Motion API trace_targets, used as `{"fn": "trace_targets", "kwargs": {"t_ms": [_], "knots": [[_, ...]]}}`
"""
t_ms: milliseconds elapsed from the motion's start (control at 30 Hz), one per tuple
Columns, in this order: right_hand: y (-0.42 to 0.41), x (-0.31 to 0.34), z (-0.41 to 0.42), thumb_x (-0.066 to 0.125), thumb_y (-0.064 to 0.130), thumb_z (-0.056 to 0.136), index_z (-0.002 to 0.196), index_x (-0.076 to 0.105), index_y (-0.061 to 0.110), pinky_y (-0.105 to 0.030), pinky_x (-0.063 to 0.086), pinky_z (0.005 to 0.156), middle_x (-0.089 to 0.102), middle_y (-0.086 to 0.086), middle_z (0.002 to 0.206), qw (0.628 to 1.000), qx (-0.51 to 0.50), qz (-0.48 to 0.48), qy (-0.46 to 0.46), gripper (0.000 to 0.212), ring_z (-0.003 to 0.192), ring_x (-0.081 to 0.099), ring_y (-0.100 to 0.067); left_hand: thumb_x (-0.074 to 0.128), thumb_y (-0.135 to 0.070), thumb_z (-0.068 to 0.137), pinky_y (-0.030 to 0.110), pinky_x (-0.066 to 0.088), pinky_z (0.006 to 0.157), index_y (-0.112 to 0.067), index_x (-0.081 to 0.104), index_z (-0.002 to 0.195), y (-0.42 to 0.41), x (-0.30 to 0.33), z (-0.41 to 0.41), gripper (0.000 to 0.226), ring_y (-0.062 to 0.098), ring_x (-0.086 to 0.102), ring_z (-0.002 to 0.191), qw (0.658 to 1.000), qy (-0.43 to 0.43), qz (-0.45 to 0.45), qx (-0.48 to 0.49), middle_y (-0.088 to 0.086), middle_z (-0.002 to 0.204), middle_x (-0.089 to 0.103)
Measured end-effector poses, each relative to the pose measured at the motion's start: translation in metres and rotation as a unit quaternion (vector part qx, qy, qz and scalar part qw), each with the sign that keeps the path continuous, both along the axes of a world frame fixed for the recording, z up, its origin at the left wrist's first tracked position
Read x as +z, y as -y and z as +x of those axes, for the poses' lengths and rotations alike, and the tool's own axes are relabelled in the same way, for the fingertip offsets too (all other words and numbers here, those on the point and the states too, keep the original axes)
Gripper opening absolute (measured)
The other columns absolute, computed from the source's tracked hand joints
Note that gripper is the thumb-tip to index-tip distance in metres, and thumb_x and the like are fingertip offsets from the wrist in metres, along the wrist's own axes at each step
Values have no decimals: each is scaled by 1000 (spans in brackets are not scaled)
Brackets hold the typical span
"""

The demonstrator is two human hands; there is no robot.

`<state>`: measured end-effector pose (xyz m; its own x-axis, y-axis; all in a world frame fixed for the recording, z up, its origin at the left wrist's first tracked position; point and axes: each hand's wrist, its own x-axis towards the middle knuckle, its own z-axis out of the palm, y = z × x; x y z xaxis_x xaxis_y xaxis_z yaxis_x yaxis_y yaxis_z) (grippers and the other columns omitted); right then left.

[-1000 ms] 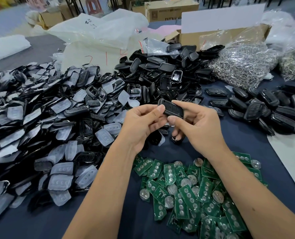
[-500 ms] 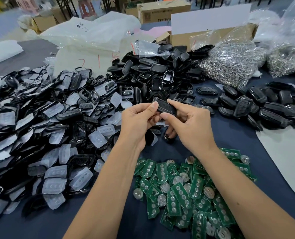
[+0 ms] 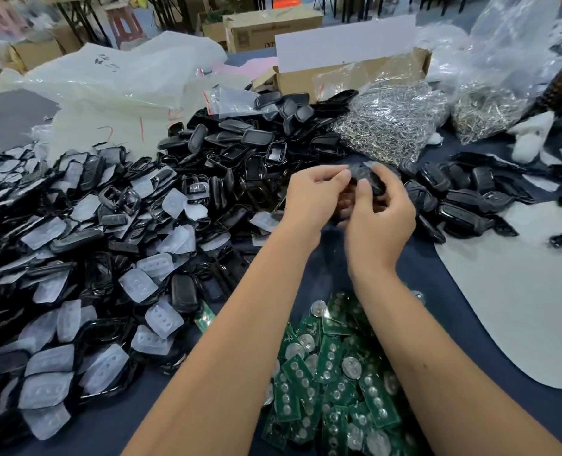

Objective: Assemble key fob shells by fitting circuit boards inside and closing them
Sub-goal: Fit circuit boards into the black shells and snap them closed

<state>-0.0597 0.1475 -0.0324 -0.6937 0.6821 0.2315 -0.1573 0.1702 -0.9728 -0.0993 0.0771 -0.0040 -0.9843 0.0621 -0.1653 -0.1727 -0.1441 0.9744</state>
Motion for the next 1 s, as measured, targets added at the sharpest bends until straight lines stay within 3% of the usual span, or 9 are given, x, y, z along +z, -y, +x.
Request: {"fn": "trace_targets", "kwargs": {"t_ms": [100, 233, 333, 433, 567, 667, 733, 833, 1000], "knots": [[-12, 2, -5, 55, 13, 102, 144, 61, 19, -42, 54, 100, 70, 8, 126, 999, -33, -35, 1, 42, 109, 68, -13, 60, -7, 102, 25, 57, 55, -19, 75, 93, -12, 0, 0, 21, 12, 69, 66, 999, -36, -9, -32, 4, 80, 76], [-15, 0, -8, 53, 14, 104, 159, 39, 27, -51, 62, 83, 62, 5, 127, 995, -27, -96, 7, 58, 92, 75, -26, 66, -11, 97, 43, 63, 84, -21, 76, 95, -7, -8, -2, 15, 24, 76, 91, 986, -100, -131, -14, 9, 93, 79], [-15, 0, -9, 53, 11, 103, 158, 36, 26, -51, 63, 75, 50, 0, 137, 996, -16, -86, -4, 59, 79, 75, -20, 70, -16, 91, 32, 58, 88, -25, 79, 91, 12, -10, -5, 13, 7, 72, 87, 948, -154, -272, 58, -10, 85, 76], [-15, 0, -9, 55, 14, 101, 142, 49, 24, -54, 61, 79, 53, 1, 126, 998, -18, -59, 6, 43, 79, 72, -23, 70, -13, 88, 24, 53, 84, -25, 78, 91, 35, -10, -9, 15, -5, 63, 78, 903, -172, -379, 109, -19, 77, 68], [-20, 4, -9, 57, 12, 100, 110, 63, 22, -58, 59, 72, 68, 4, 94, 999, 22, -33, 21, 15, 75, 72, -26, 67, 0, 86, 26, 57, 87, -21, 76, 95, 51, -14, -13, 24, 2, 65, 82, 883, -168, -430, 81, -14, 85, 69], [-23, 12, -8, 59, 21, 100, 91, 69, 17, -54, 58, 74, 73, -1, 78, 989, 107, 92, 54, 14, 70, 71, -26, 70, -6, 86, 32, 56, 88, -20, 75, 97, 45, -14, -14, 18, 10, 66, 88, 857, -205, -471, 36, -8, 91, 72], [-26, 17, -6, 62, 28, 101, 81, 71, 10, -51, 58, 71, 72, -7, 71, 951, 198, 214, 107, 28, 66, 69, -30, 74, -17, 87, 39, 54, 91, -21, 74, 101, 40, -15, -16, 14, 18, 65, 99, 822, -224, -523, 0, -5, 100, 72], [-30, 27, 0, 66, 38, 100, 78, 70, 8, -40, 61, 56, 73, -12, 70, 837, 360, 328, 252, 38, 60, 71, -29, 79, -27, 87, 42, 53, 93, -21, 71, 109, 39, -14, -20, 25, 23, 61, 109, 795, -196, -575, -10, -1, 109, 69], [-37, 49, 12, 91, 54, 70, 82, 74, 25, -23, 51, 58, 71, 9, 76, 656, 500, 462, 326, 36, 68, 66, -9, 84, -33, 85, 33, 48, 90, -20, 68, 116, 44, -13, -28, 37, 26, 58, 115, 776, -169, -608, 13, 5, 118, 64]]}}
